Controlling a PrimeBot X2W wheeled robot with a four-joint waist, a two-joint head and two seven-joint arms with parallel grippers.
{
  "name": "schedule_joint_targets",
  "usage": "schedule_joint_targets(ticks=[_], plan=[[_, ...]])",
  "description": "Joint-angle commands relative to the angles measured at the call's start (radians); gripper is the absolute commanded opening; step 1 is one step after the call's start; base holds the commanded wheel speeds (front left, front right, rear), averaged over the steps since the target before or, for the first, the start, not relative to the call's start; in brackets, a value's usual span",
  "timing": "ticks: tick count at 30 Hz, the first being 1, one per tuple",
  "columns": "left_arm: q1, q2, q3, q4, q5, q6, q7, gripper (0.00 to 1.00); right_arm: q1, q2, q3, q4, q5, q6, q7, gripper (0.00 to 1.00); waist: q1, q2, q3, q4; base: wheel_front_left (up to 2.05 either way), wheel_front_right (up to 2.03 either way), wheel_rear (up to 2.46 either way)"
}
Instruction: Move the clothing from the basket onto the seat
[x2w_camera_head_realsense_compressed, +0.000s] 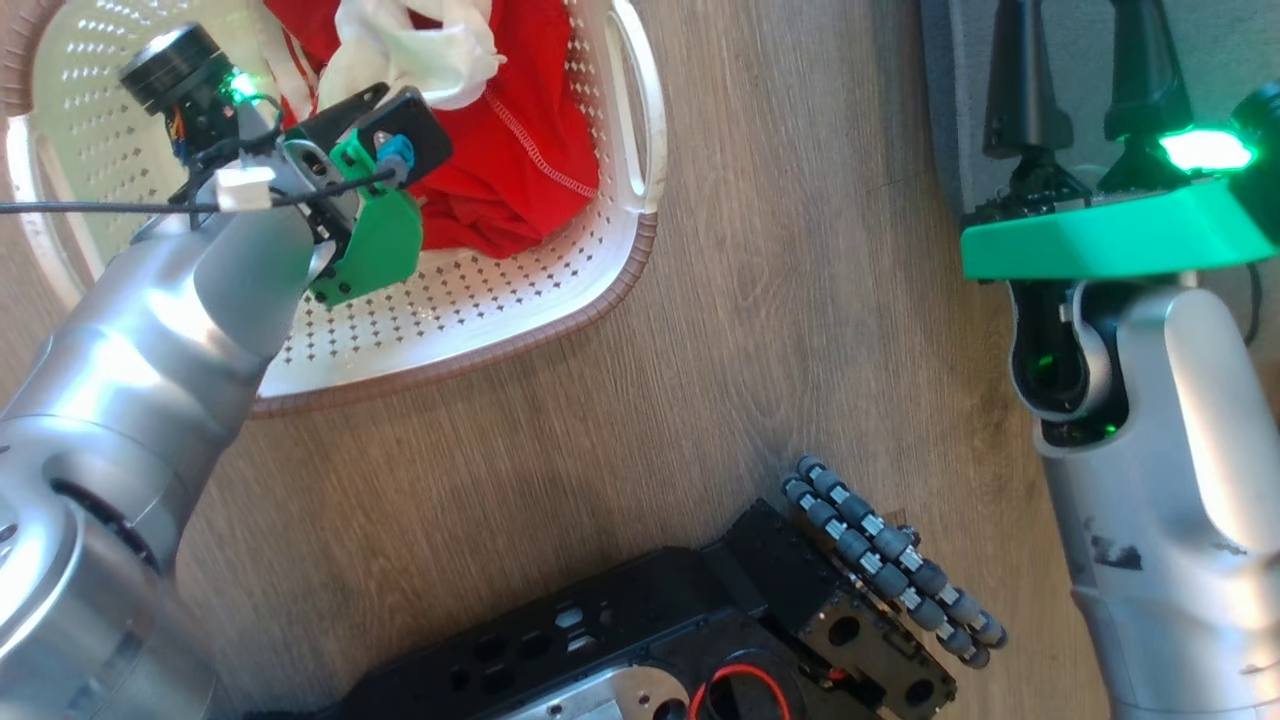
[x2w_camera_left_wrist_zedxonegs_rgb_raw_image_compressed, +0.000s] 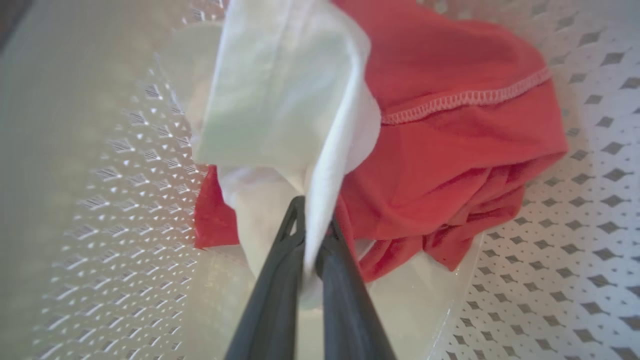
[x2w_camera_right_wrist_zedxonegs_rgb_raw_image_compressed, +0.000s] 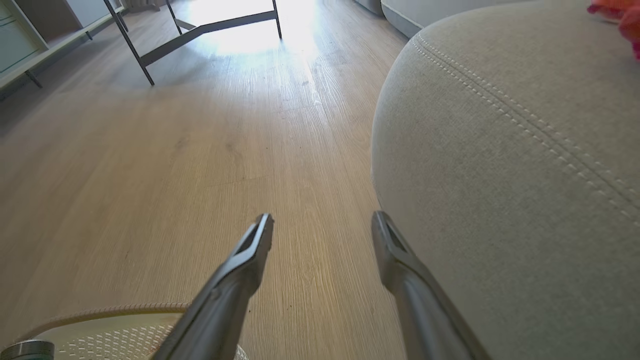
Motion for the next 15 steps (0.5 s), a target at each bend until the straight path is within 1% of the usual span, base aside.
schedule_joint_targets(ticks=[1,5,15], plan=[[0.015,0.007,0.023,-0.014,-0.012,0.006,-0.016,0.0,0.017,0.007,0.006,-0.025,-0.004,0.007,-0.005,1.0,0.0,0.0,-0.008,0.0,0.0,0.0,0.0],[0.033,0.016,0.053,-0.056,-0.044,0.015,-0.019,0.0,-0.006,0.007,0.013,-0.021,-0.014,0.007,-0.005,1.0,0.0,0.0,-0.031,0.003,0.0,0.0,0.0],[0.155,0.045,0.144,-0.284,-0.099,0.054,-0.02,0.0,-0.008,0.007,-0.003,0.012,-0.092,0.007,-0.005,1.0,0.0,0.0,-0.162,0.082,0.0,0.0,0.0]])
